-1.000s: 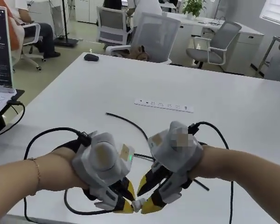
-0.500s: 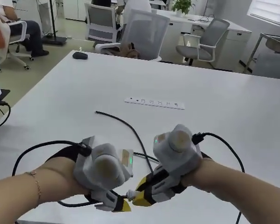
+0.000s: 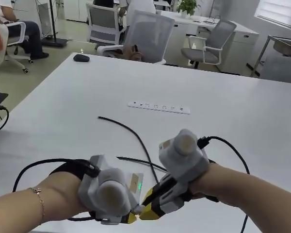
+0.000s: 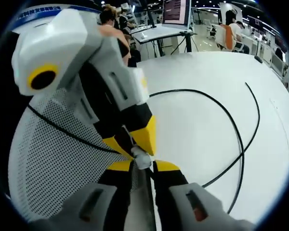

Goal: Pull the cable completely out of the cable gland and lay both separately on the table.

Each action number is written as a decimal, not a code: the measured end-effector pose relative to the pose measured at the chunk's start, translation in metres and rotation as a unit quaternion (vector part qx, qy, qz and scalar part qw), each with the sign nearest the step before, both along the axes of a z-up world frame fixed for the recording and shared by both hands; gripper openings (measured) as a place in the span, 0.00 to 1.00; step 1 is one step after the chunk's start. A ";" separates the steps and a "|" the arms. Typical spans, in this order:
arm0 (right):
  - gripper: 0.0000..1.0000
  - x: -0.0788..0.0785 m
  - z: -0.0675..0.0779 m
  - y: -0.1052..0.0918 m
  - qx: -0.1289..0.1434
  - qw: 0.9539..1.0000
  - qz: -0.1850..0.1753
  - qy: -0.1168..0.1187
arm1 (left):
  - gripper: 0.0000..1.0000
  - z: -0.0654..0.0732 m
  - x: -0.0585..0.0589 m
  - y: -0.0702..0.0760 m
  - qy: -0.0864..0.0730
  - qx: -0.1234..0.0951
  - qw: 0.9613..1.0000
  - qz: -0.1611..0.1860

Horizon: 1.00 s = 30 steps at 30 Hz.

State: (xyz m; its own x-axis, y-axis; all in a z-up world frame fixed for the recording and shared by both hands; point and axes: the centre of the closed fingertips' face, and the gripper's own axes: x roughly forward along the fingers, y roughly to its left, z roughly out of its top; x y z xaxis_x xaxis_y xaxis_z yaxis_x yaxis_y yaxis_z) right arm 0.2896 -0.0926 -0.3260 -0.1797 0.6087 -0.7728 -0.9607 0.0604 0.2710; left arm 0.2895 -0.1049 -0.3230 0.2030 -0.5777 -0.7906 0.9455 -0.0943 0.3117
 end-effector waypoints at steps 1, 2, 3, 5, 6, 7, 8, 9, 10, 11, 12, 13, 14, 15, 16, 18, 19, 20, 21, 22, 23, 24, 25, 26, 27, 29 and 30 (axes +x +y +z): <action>0.13 0.000 0.001 0.002 0.000 1.000 0.003 -0.001 | 0.17 0.000 0.000 -0.001 -0.002 -0.002 1.000 -0.002; 0.13 0.000 0.002 0.005 -0.001 1.000 0.004 -0.001 | 0.17 0.000 0.002 0.000 -0.005 0.000 1.000 -0.002; 0.13 -0.001 0.001 0.004 -0.009 1.000 0.011 -0.006 | 0.17 0.000 0.002 0.000 -0.005 0.001 1.000 -0.001; 0.13 -0.001 0.000 0.004 -0.022 0.999 0.033 -0.027 | 0.17 -0.002 0.003 0.001 0.001 0.001 1.000 0.004; 0.12 -0.001 -0.001 0.005 -0.024 0.998 0.047 -0.042 | 0.17 -0.003 0.003 0.001 0.003 0.002 1.000 0.005; 0.12 -0.001 -0.001 0.006 -0.025 0.995 0.067 -0.068 | 0.17 -0.003 0.004 0.002 0.008 0.002 1.000 0.009; 0.11 0.000 -0.001 0.007 -0.025 0.993 0.081 -0.088 | 0.17 -0.004 0.005 0.004 0.011 0.001 1.000 0.010; 0.11 -0.001 -0.002 0.008 -0.030 0.991 0.082 -0.103 | 0.17 -0.004 0.005 0.005 0.019 -0.001 1.000 0.012; 0.11 -0.002 -0.003 0.008 -0.037 0.991 0.075 -0.103 | 0.17 -0.005 0.004 0.006 0.031 -0.006 0.999 0.023; 0.11 -0.001 -0.003 0.010 -0.041 0.989 0.077 -0.117 | 0.17 -0.005 0.004 0.008 0.045 -0.011 0.998 0.033; 0.11 0.000 -0.003 0.010 -0.044 0.987 0.083 -0.129 | 0.17 -0.006 0.005 0.008 0.055 -0.015 0.998 0.040; 0.10 0.001 -0.003 0.011 -0.048 0.984 0.087 -0.148 | 0.17 -0.006 0.006 0.009 0.068 -0.022 0.996 0.052; 0.10 0.002 -0.003 0.011 -0.048 0.983 0.088 -0.154 | 0.17 -0.006 0.006 0.010 0.073 -0.023 0.996 0.055; 0.10 0.002 -0.002 0.012 -0.048 0.980 0.090 -0.169 | 0.17 -0.005 0.006 0.011 0.079 -0.026 0.995 0.057; 0.10 0.002 -0.002 0.012 -0.049 0.978 0.093 -0.180 | 0.16 -0.005 0.005 0.011 0.091 -0.030 0.993 0.064; 0.10 0.003 -0.001 0.013 -0.051 0.973 0.096 -0.205 | 0.16 -0.004 0.006 0.012 0.110 -0.038 0.990 0.074; 0.10 0.003 -0.001 0.012 -0.053 0.970 0.097 -0.217 | 0.16 -0.003 0.007 0.012 0.115 -0.041 0.990 0.075; 0.10 0.004 -0.001 0.012 -0.054 0.964 0.105 -0.237 | 0.16 -0.004 0.007 0.012 0.126 -0.045 0.988 0.080; 0.10 0.004 0.000 0.012 -0.055 0.957 0.119 -0.259 | 0.16 -0.004 0.009 0.013 0.127 -0.044 0.988 0.081; 0.10 0.004 0.000 0.013 -0.056 0.952 0.125 -0.272 | 0.16 -0.004 0.008 0.012 0.139 -0.049 0.985 0.088; 0.10 0.004 -0.001 0.012 -0.059 0.950 0.125 -0.280 | 0.16 -0.003 0.006 0.011 0.156 -0.056 0.981 0.098; 0.10 0.004 -0.001 0.011 -0.060 0.947 0.126 -0.291 | 0.16 -0.003 0.008 0.011 0.157 -0.060 0.981 0.099; 0.10 0.003 -0.001 0.010 -0.060 0.947 0.122 -0.292 | 0.16 -0.002 0.008 0.011 0.158 -0.062 0.981 0.098; 0.11 0.003 -0.001 0.010 -0.060 0.948 0.117 -0.291 | 0.16 -0.002 0.007 0.011 0.158 -0.063 0.981 0.096; 0.11 0.004 -0.001 0.010 -0.059 0.948 0.115 -0.290 | 0.16 -0.003 0.006 0.011 0.157 -0.061 0.981 0.095; 0.12 0.003 -0.003 0.011 -0.048 0.960 0.089 -0.262 | 0.16 -0.002 0.004 0.010 0.138 -0.049 0.986 0.082; 0.12 0.002 -0.004 0.011 -0.043 0.966 0.078 -0.241 | 0.17 -0.002 0.003 0.010 0.128 -0.042 0.988 0.073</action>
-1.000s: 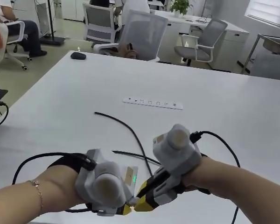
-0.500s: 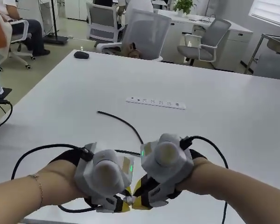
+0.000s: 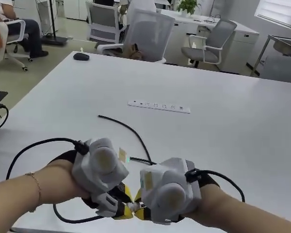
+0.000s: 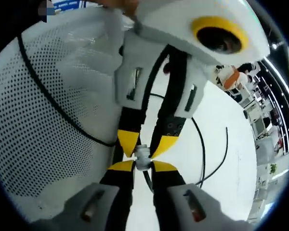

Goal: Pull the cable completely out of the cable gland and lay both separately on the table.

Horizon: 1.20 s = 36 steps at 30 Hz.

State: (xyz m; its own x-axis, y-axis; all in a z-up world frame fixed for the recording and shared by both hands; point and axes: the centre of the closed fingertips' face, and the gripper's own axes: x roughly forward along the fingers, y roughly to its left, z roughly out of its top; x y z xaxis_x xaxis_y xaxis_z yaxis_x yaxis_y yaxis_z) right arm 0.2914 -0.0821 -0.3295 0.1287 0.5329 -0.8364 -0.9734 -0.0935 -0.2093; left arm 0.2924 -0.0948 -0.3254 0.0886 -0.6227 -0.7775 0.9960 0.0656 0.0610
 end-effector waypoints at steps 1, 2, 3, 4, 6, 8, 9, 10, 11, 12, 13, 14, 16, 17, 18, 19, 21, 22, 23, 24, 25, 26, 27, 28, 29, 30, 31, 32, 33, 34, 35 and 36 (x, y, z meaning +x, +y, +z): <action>0.12 -0.001 0.000 -0.001 0.009 0.999 -0.023 0.042 | 0.17 0.000 -0.001 0.000 -0.015 0.011 1.000 -0.010; 0.14 -0.002 0.001 -0.001 0.015 0.998 -0.025 0.063 | 0.17 -0.001 -0.001 0.001 -0.028 0.023 0.999 -0.016; 0.15 -0.004 0.003 0.000 0.024 0.996 -0.014 0.087 | 0.17 -0.002 -0.002 0.002 -0.052 0.039 0.997 -0.038; 0.16 -0.006 0.004 -0.003 0.018 0.994 -0.015 0.107 | 0.17 -0.002 -0.004 0.002 -0.055 0.045 0.997 -0.043; 0.15 -0.006 0.005 -0.005 0.012 0.991 -0.012 0.129 | 0.17 0.000 -0.006 -0.001 -0.063 0.047 0.996 -0.052; 0.14 -0.002 0.008 -0.004 0.016 0.990 -0.008 0.140 | 0.17 0.004 -0.005 -0.003 -0.078 0.045 0.994 -0.060; 0.14 -0.002 0.008 -0.004 0.021 0.987 -0.017 0.161 | 0.17 0.006 -0.004 -0.004 -0.088 0.044 0.993 -0.066; 0.15 -0.002 0.008 -0.004 0.023 0.984 -0.022 0.175 | 0.17 0.008 -0.004 -0.005 -0.097 0.045 0.992 -0.073; 0.16 -0.002 0.009 -0.003 0.028 0.982 -0.023 0.183 | 0.17 0.010 -0.004 -0.005 -0.107 0.047 0.990 -0.083; 0.15 -0.004 0.010 -0.002 0.034 0.979 -0.023 0.201 | 0.17 0.012 -0.003 -0.005 -0.116 0.048 0.988 -0.086; 0.14 -0.005 0.009 -0.004 0.031 0.977 -0.020 0.210 | 0.17 0.012 -0.005 -0.005 -0.112 0.049 0.989 -0.084; 0.13 -0.007 0.009 -0.003 0.036 0.975 -0.016 0.220 | 0.17 0.013 -0.004 -0.005 -0.117 0.050 0.988 -0.089; 0.13 -0.006 0.011 -0.004 0.040 0.974 -0.020 0.220 | 0.17 0.012 -0.004 -0.004 -0.116 0.051 0.988 -0.089; 0.13 -0.008 0.011 -0.003 0.039 0.975 -0.020 0.220 | 0.17 0.013 -0.004 -0.004 -0.113 0.048 0.989 -0.087; 0.12 -0.008 0.011 -0.003 0.039 0.976 -0.019 0.213 | 0.17 0.013 -0.003 -0.004 -0.109 0.044 0.990 -0.082; 0.12 -0.008 0.011 -0.003 0.039 0.977 -0.019 0.208 | 0.17 0.013 -0.003 -0.004 -0.107 0.043 0.990 -0.080; 0.12 -0.007 0.011 -0.003 0.036 0.984 -0.011 0.174 | 0.17 0.012 -0.001 -0.004 -0.095 0.035 0.993 -0.068; 0.12 -0.006 0.010 -0.002 0.035 0.987 -0.006 0.159 | 0.17 0.011 -0.001 -0.003 -0.089 0.033 0.994 -0.061; 0.12 -0.005 0.010 -0.002 0.034 0.990 -0.001 0.136 | 0.17 0.011 0.000 -0.003 -0.078 0.026 0.995 -0.053; 0.11 -0.005 0.010 -0.002 0.033 0.991 0.000 0.126 | 0.17 0.011 -0.001 -0.004 -0.067 0.020 0.997 -0.045; 0.11 -0.004 0.010 -0.002 0.035 0.994 0.000 0.104 | 0.17 0.011 0.000 -0.004 -0.058 0.012 0.998 -0.036; 0.11 -0.003 0.010 -0.002 0.037 0.995 -0.003 0.089 | 0.17 0.012 0.000 -0.003 -0.050 0.007 0.998 -0.031; 0.11 -0.004 0.009 -0.002 0.038 0.997 -0.006 0.068 | 0.17 0.011 -0.001 -0.003 -0.036 0.003 0.999 -0.023; 0.11 -0.004 0.008 -0.002 0.037 0.998 -0.004 0.058 | 0.17 0.010 -0.001 -0.003 -0.026 -0.002 0.999 -0.020; 0.11 -0.005 0.007 -0.003 0.031 0.999 0.002 0.036 | 0.17 0.008 -0.002 -0.004 -0.012 -0.008 1.000 -0.014; 0.11 -0.006 0.006 -0.004 0.026 0.999 0.001 0.027 | 0.17 0.008 -0.003 -0.005 -0.007 -0.011 1.000 -0.012; 0.11 -0.006 0.004 -0.006 0.019 1.000 0.002 0.012 | 0.17 0.008 -0.004 -0.006 0.001 -0.015 1.000 -0.007; 0.12 -0.006 0.004 -0.006 0.019 1.000 -0.002 0.006 | 0.17 0.008 -0.003 -0.007 0.001 -0.015 1.000 -0.005; 0.12 -0.005 0.004 -0.006 0.021 1.000 -0.011 0.002 | 0.17 0.008 -0.003 -0.007 -0.004 -0.014 1.000 -0.005; 0.13 -0.002 0.005 -0.007 0.023 1.000 -0.018 0.001 | 0.17 0.008 -0.002 -0.008 -0.008 -0.015 1.000 -0.003; 0.14 0.006 0.006 -0.012 0.019 0.998 -0.052 -0.011 | 0.17 0.009 0.001 -0.009 -0.016 -0.016 1.000 0.005; 0.20 0.014 0.006 -0.019 -0.001 0.997 -0.059 -0.041 | 0.17 0.009 0.001 -0.010 -0.018 -0.016 1.000 0.005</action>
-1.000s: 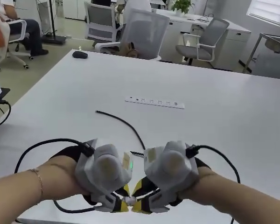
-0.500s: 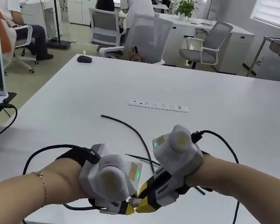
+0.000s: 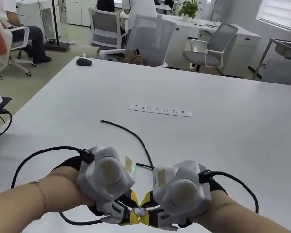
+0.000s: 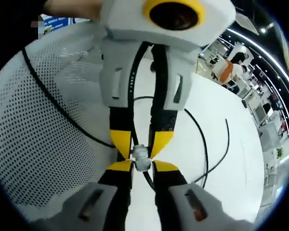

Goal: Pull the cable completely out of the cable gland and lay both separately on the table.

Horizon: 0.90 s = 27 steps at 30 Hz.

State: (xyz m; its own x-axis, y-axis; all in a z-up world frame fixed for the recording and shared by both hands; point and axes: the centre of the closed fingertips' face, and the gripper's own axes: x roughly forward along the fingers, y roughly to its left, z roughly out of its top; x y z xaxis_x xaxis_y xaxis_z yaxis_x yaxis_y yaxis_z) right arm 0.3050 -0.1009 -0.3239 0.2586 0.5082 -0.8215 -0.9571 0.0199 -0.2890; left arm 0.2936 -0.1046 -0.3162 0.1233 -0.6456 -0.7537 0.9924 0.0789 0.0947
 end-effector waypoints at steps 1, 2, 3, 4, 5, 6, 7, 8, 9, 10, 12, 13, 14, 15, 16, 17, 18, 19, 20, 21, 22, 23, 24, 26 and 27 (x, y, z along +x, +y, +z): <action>0.24 0.007 0.001 -0.006 -0.029 0.999 0.006 -0.035 | 0.17 -0.001 0.003 0.000 -0.006 -0.001 1.000 0.006; 0.25 0.006 -0.001 -0.008 -0.034 0.999 -0.005 -0.029 | 0.17 -0.002 0.004 0.001 -0.007 -0.001 1.000 0.013; 0.24 0.003 -0.002 -0.008 -0.026 0.999 -0.020 -0.014 | 0.17 -0.003 0.004 0.000 -0.004 -0.004 1.000 0.017; 0.23 0.005 -0.002 -0.005 -0.005 1.000 -0.025 -0.018 | 0.17 -0.004 0.004 -0.001 -0.006 -0.009 1.000 0.017; 0.22 0.007 -0.003 -0.006 -0.001 0.999 -0.025 -0.024 | 0.17 -0.004 0.005 -0.001 -0.008 -0.011 1.000 0.018; 0.20 0.010 -0.007 -0.010 -0.019 0.999 -0.019 -0.038 | 0.17 -0.004 0.005 -0.001 -0.012 -0.011 1.000 0.021; 0.19 0.011 -0.010 -0.015 -0.033 0.998 -0.019 -0.040 | 0.17 -0.003 0.005 -0.002 -0.016 -0.012 1.000 0.021; 0.18 0.010 -0.012 -0.014 -0.030 0.999 -0.017 -0.036 | 0.17 -0.002 0.005 -0.004 -0.025 -0.015 0.999 0.018; 0.16 0.010 -0.013 -0.014 -0.026 0.999 -0.016 -0.033 | 0.17 -0.002 0.005 -0.004 -0.028 -0.016 0.999 0.017; 0.12 0.007 -0.013 -0.009 0.000 1.000 -0.019 -0.010 | 0.17 -0.002 0.005 -0.005 -0.028 -0.017 0.999 0.018; 0.07 0.010 -0.011 -0.011 0.010 0.999 -0.035 0.001 | 0.17 -0.002 0.006 -0.006 -0.028 -0.020 0.999 0.022; 0.07 0.014 -0.011 -0.014 0.004 0.999 -0.044 -0.010 | 0.17 -0.003 0.008 -0.005 -0.032 -0.021 0.999 0.025; 0.07 0.018 -0.011 -0.017 -0.005 0.999 -0.047 -0.025 | 0.17 -0.003 0.010 -0.004 -0.033 -0.020 0.999 0.030; 0.06 0.021 -0.011 -0.021 -0.019 0.998 -0.044 -0.040 | 0.17 -0.003 0.011 -0.003 -0.032 -0.022 0.999 0.035; 0.06 0.027 -0.011 -0.028 -0.037 0.996 -0.051 -0.058 | 0.17 -0.003 0.014 0.000 -0.031 -0.026 0.998 0.044; 0.06 0.028 -0.013 -0.031 -0.035 0.996 -0.072 -0.047 | 0.17 -0.004 0.014 0.001 -0.032 -0.025 0.998 0.047; 0.06 0.029 -0.014 -0.034 -0.034 0.995 -0.084 -0.040 | 0.17 -0.005 0.015 0.003 -0.033 -0.023 0.998 0.050; 0.06 0.033 -0.014 -0.037 -0.032 0.994 -0.094 -0.038 | 0.17 -0.006 0.015 0.006 -0.034 -0.020 0.998 0.052; 0.06 0.035 -0.015 -0.042 -0.034 0.993 -0.109 -0.035 | 0.17 -0.007 0.015 0.008 -0.035 -0.017 0.998 0.054; 0.06 0.036 -0.016 -0.047 -0.040 0.991 -0.123 -0.031 | 0.17 -0.008 0.015 0.009 -0.036 -0.014 0.998 0.055; 0.06 0.039 -0.019 -0.058 -0.058 0.988 -0.142 -0.030 | 0.17 -0.009 0.015 0.011 -0.037 -0.011 0.998 0.055; 0.06 0.041 -0.022 -0.068 -0.075 0.984 -0.161 -0.030 | 0.17 -0.011 0.015 0.012 -0.038 -0.005 0.998 0.055; 0.06 0.042 -0.024 -0.075 -0.087 0.980 -0.175 -0.028 | 0.17 -0.013 0.015 0.014 -0.038 -0.001 0.998 0.055; 0.07 0.046 -0.027 -0.089 -0.109 0.975 -0.192 -0.031 | 0.17 -0.014 0.015 0.015 -0.041 0.006 0.998 0.052; 0.07 0.045 -0.028 -0.091 -0.112 0.974 -0.196 -0.030 | 0.17 -0.014 0.014 0.015 -0.042 0.007 0.998 0.052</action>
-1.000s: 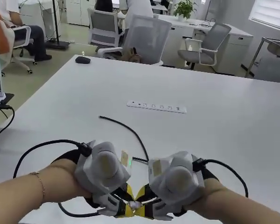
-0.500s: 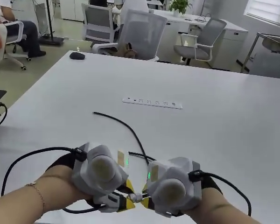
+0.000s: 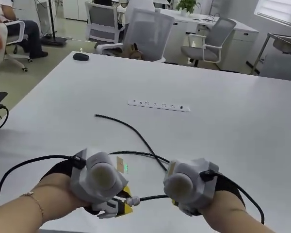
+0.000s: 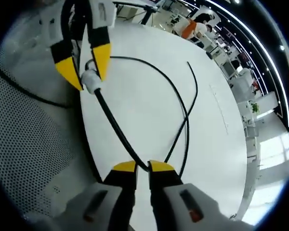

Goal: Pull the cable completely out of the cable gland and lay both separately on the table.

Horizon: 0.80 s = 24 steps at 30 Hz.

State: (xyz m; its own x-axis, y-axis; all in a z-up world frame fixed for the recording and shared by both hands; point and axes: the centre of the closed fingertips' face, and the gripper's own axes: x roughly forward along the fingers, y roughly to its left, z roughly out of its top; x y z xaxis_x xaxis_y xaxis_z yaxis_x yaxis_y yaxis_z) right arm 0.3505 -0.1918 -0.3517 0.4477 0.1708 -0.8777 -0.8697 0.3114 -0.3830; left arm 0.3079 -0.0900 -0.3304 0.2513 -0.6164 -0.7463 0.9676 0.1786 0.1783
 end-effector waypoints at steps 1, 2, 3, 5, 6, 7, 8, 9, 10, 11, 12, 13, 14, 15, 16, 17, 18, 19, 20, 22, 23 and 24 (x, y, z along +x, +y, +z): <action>0.07 -0.001 -0.001 0.001 0.004 1.000 0.000 0.005 | 0.17 0.001 0.000 -0.001 -0.002 -0.001 1.000 -0.002; 0.08 -0.003 -0.004 0.001 0.006 1.000 -0.002 0.014 | 0.17 0.002 0.000 -0.002 -0.004 -0.002 1.000 -0.003; 0.09 -0.009 -0.009 -0.002 -0.006 0.999 -0.011 0.035 | 0.17 0.001 0.000 -0.002 -0.005 0.001 1.000 -0.004; 0.13 -0.011 -0.009 0.001 -0.005 0.999 -0.001 0.034 | 0.17 -0.001 -0.001 -0.001 -0.005 0.004 1.000 -0.009; 0.19 -0.012 -0.009 0.004 0.002 0.999 -0.001 0.035 | 0.17 -0.002 -0.002 -0.001 -0.004 0.006 1.000 -0.010; 0.26 -0.013 -0.009 0.013 0.022 0.999 0.008 0.035 | 0.17 -0.003 -0.003 -0.001 -0.004 0.008 1.000 -0.012; 0.31 -0.017 -0.006 0.026 0.044 0.998 0.024 0.037 | 0.17 -0.003 -0.003 -0.002 -0.005 0.009 1.000 -0.014; 0.31 -0.020 -0.003 0.036 0.055 0.997 0.046 0.035 | 0.17 -0.002 -0.003 -0.004 -0.007 0.007 1.000 -0.015; 0.29 -0.022 -0.001 0.044 0.059 0.995 0.073 0.029 | 0.17 -0.001 -0.004 -0.005 -0.007 0.004 1.000 -0.016; 0.28 -0.026 0.002 0.054 0.069 0.992 0.100 0.025 | 0.17 0.001 -0.005 -0.007 -0.008 0.002 1.000 -0.019; 0.29 -0.030 0.004 0.063 0.080 0.990 0.117 0.025 | 0.17 0.001 -0.006 -0.008 -0.010 0.001 1.000 -0.021; 0.29 -0.034 0.007 0.072 0.100 0.986 0.128 0.028 | 0.17 0.002 -0.006 -0.010 -0.012 0.000 1.000 -0.024; 0.29 -0.043 0.010 0.084 0.128 0.981 0.139 0.042 | 0.17 0.003 -0.007 -0.012 -0.015 -0.002 0.999 -0.028; 0.28 -0.047 0.011 0.089 0.138 0.979 0.144 0.049 | 0.17 0.004 -0.007 -0.013 -0.016 -0.005 0.999 -0.031; 0.27 -0.050 0.012 0.092 0.144 0.977 0.150 0.053 | 0.17 0.005 -0.008 -0.014 -0.012 -0.011 0.999 -0.031; 0.24 -0.049 0.012 0.091 0.139 0.978 0.150 0.050 | 0.17 0.007 -0.008 -0.015 -0.009 -0.018 0.999 -0.030; 0.22 -0.049 0.012 0.091 0.139 0.977 0.154 0.048 | 0.17 0.008 -0.009 -0.016 -0.008 -0.023 0.999 -0.030; 0.18 -0.049 0.012 0.090 0.138 0.977 0.153 0.048 | 0.17 0.009 -0.009 -0.016 -0.008 -0.024 0.999 -0.031; 0.15 -0.048 0.011 0.089 0.136 0.978 0.154 0.047 | 0.17 0.009 -0.010 -0.017 -0.008 -0.024 0.999 -0.032; 0.10 -0.045 0.012 0.087 0.135 0.978 0.152 0.046 | 0.17 0.008 -0.011 -0.018 -0.011 -0.024 0.999 -0.035; 0.10 -0.044 0.012 0.086 0.135 0.979 0.145 0.043 | 0.17 0.009 -0.010 -0.018 -0.012 -0.023 0.999 -0.033; 0.09 -0.041 0.012 0.084 0.125 0.981 0.148 0.033 | 0.17 0.010 -0.008 -0.017 -0.013 -0.025 0.999 -0.028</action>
State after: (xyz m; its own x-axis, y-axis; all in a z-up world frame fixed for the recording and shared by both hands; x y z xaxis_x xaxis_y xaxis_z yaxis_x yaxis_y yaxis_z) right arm 0.3096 -0.1083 -0.3393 0.2904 0.4973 -0.8176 -0.9563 0.1192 -0.2672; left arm 0.3000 -0.1074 -0.3206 0.2345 -0.6657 -0.7084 0.9714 0.1331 0.1965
